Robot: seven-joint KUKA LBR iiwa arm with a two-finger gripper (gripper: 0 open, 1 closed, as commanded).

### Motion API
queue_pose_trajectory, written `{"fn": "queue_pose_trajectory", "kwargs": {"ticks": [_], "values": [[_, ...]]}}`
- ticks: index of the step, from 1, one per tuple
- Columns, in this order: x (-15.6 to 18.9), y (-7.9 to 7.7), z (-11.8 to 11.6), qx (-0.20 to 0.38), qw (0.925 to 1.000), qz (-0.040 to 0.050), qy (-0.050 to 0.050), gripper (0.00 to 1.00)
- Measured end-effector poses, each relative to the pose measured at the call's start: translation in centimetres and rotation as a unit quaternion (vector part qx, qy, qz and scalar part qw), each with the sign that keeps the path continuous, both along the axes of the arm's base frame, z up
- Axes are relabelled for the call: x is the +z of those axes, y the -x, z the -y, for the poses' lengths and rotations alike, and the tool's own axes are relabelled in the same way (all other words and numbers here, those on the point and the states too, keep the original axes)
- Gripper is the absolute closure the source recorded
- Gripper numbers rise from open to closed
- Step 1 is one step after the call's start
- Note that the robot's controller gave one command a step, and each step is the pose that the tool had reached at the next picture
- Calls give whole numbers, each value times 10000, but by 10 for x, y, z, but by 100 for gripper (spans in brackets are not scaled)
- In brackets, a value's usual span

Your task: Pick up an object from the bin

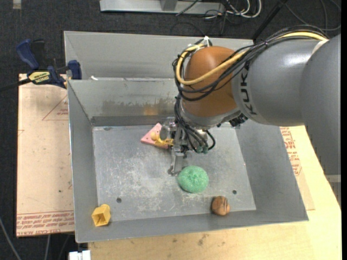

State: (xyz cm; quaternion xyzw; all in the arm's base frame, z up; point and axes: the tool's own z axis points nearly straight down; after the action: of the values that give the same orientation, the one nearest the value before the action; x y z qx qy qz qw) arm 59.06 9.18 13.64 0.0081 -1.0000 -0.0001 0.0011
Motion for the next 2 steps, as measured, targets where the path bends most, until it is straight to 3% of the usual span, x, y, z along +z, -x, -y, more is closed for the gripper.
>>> {"fn": "queue_pose_trajectory", "kwargs": {"ticks": [1,2], "values": [[-25,-15,11,-334,9994,24,-5,0],[-41,-35,20,-1604,9871,26,-7,0]]}}
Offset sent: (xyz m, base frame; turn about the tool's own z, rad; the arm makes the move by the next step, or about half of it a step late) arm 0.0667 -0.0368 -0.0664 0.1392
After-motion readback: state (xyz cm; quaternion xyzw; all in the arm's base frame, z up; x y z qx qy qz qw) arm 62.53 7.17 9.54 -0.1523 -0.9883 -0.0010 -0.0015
